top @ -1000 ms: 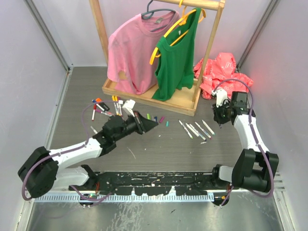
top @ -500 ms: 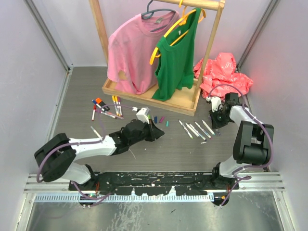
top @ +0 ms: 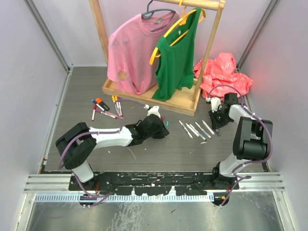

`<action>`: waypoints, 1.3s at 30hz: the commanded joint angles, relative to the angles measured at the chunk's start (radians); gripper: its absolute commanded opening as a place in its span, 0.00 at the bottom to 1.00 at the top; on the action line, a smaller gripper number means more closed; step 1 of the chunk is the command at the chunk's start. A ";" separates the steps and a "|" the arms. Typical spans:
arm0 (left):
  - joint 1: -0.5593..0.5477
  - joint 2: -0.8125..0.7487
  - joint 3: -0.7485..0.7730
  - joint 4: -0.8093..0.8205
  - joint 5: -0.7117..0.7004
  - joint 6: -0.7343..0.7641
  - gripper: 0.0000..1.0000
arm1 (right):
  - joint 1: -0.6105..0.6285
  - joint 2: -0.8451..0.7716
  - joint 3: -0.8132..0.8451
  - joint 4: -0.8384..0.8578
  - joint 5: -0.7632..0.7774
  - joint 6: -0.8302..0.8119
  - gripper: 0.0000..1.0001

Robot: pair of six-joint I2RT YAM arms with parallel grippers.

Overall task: Open the pen caps
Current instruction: Place the pen at the center of the board, then place the pen cap at the center of the board.

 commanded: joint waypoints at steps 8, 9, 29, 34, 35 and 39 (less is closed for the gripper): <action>-0.017 0.109 0.165 -0.135 -0.030 0.005 0.01 | -0.001 -0.014 0.030 0.022 0.021 0.004 0.33; -0.019 0.117 0.178 -0.146 -0.036 0.010 0.02 | -0.003 -0.016 0.030 0.022 0.022 0.006 0.33; -0.021 0.405 0.584 -0.446 -0.186 0.144 0.14 | -0.061 -0.177 0.005 0.021 -0.078 0.003 0.44; -0.020 0.458 0.642 -0.472 -0.216 0.160 0.24 | -0.069 -0.250 -0.007 0.019 -0.135 -0.004 0.45; -0.018 0.468 0.654 -0.481 -0.221 0.163 0.25 | -0.071 -0.268 -0.010 0.019 -0.148 -0.005 0.45; -0.011 0.503 0.701 -0.507 -0.229 0.172 0.30 | -0.075 -0.351 -0.019 0.012 -0.208 -0.004 0.47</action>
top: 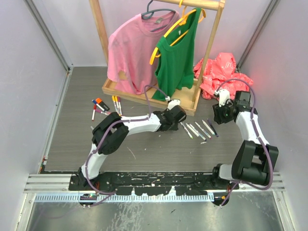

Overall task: Open the pen caps
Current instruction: Place the pen cap at the center of the board.

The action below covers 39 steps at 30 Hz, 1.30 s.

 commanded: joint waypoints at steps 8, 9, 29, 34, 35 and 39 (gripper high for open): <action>0.007 0.002 0.086 -0.063 -0.027 0.047 0.32 | -0.006 -0.227 0.052 -0.093 -0.321 0.044 0.51; 0.007 -0.026 0.071 -0.053 -0.018 0.047 0.33 | -0.005 -0.235 0.068 -0.115 -0.369 0.050 0.53; 0.036 -0.547 -0.532 0.355 0.116 0.337 0.50 | 0.011 -0.328 -0.011 -0.055 -0.736 0.122 0.61; 0.134 -0.646 -0.672 0.357 0.077 0.376 0.61 | 0.011 -0.345 -0.015 -0.046 -0.717 0.125 0.62; 0.161 -0.664 -0.696 0.369 0.080 0.381 0.64 | 0.010 -0.344 -0.016 -0.046 -0.716 0.125 0.62; 0.303 -0.696 -0.746 0.383 0.111 0.370 0.67 | 0.010 -0.342 -0.018 -0.043 -0.702 0.132 0.62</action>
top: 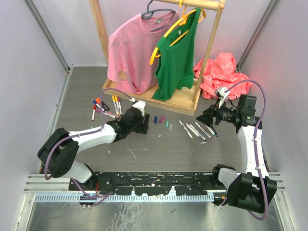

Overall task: Open the pen caps
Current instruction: Place the pen cap at the center of the board, then pick up the pen from the center of the board.

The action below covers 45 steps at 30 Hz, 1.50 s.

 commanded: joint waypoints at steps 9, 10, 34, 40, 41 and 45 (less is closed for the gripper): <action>0.396 -0.008 0.081 -0.025 0.018 -0.082 0.66 | 0.003 -0.017 -0.002 0.049 0.015 0.013 0.61; 0.422 0.010 0.098 -0.031 0.029 -0.092 0.65 | 0.004 -0.018 -0.001 0.048 0.016 0.013 0.62; 0.537 0.384 0.459 -0.247 0.092 -0.106 0.31 | 0.023 0.000 -0.009 0.060 0.046 0.027 0.61; 0.539 0.404 0.468 -0.259 0.096 -0.106 0.28 | 0.028 0.002 -0.009 0.061 0.052 0.027 0.61; 0.537 0.407 0.470 -0.261 0.094 -0.107 0.28 | 0.030 0.002 -0.009 0.060 0.053 0.027 0.61; 0.538 0.415 0.470 -0.273 0.077 -0.107 0.28 | 0.031 0.001 -0.008 0.061 0.056 0.027 0.61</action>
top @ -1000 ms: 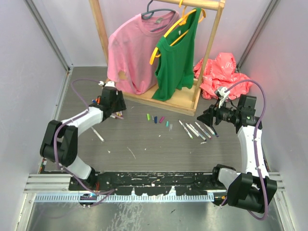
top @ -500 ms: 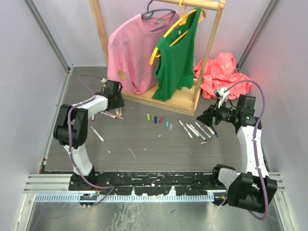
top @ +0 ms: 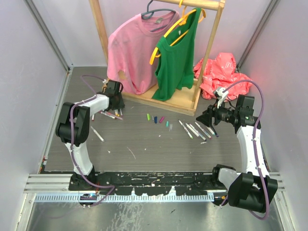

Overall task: Open the pen caps
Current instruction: Pick up the pen from the center of the board.

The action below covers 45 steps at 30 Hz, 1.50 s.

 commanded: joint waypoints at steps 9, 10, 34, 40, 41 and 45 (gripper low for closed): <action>-0.002 0.019 0.030 -0.045 -0.027 0.011 0.25 | 0.013 -0.001 0.007 0.033 0.005 0.007 0.61; -0.002 0.019 0.026 -0.046 -0.026 0.011 0.23 | 0.013 0.001 0.006 0.033 0.006 0.006 0.61; -0.014 -0.389 -0.349 0.295 0.346 -0.116 0.00 | 0.074 0.010 -0.034 0.110 -0.143 0.078 0.66; -0.083 -0.566 -0.582 0.653 0.467 -0.281 0.00 | 0.098 -0.004 -0.133 0.376 -0.283 0.310 0.67; -0.116 -0.596 -0.615 0.707 0.454 -0.302 0.00 | 0.105 -0.007 -0.150 0.449 -0.280 0.357 0.67; -0.296 -0.712 -0.737 0.885 0.311 -0.329 0.00 | 0.150 -0.012 -0.192 0.577 -0.246 0.481 0.66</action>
